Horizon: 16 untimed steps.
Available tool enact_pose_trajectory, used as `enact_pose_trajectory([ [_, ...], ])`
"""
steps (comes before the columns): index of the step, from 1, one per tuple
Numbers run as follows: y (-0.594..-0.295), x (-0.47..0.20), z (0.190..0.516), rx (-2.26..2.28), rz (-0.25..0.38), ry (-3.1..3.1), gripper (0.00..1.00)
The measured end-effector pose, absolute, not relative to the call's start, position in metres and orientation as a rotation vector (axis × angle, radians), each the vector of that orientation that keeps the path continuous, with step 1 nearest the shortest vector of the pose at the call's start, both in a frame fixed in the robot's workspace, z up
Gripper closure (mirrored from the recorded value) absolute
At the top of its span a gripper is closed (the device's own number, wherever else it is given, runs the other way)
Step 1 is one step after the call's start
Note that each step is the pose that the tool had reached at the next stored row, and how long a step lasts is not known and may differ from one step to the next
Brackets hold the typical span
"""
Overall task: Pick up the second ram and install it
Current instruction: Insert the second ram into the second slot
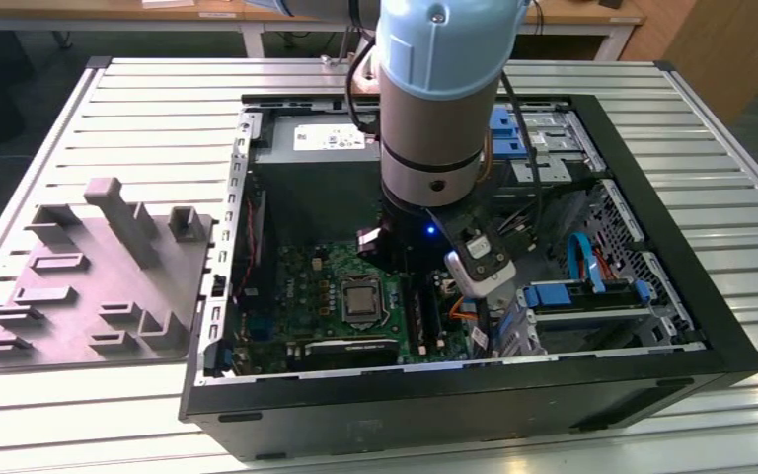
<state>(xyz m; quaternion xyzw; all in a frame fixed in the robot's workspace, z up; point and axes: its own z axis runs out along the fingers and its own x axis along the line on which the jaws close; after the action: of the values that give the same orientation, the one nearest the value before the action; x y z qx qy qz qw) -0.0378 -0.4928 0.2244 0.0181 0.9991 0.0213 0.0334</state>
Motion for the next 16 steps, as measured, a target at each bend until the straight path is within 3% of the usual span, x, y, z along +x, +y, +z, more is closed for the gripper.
enact_pose_trajectory([
  [16,-0.4927,-0.0391,0.2216,0.036,0.066,3.074,0.89],
])
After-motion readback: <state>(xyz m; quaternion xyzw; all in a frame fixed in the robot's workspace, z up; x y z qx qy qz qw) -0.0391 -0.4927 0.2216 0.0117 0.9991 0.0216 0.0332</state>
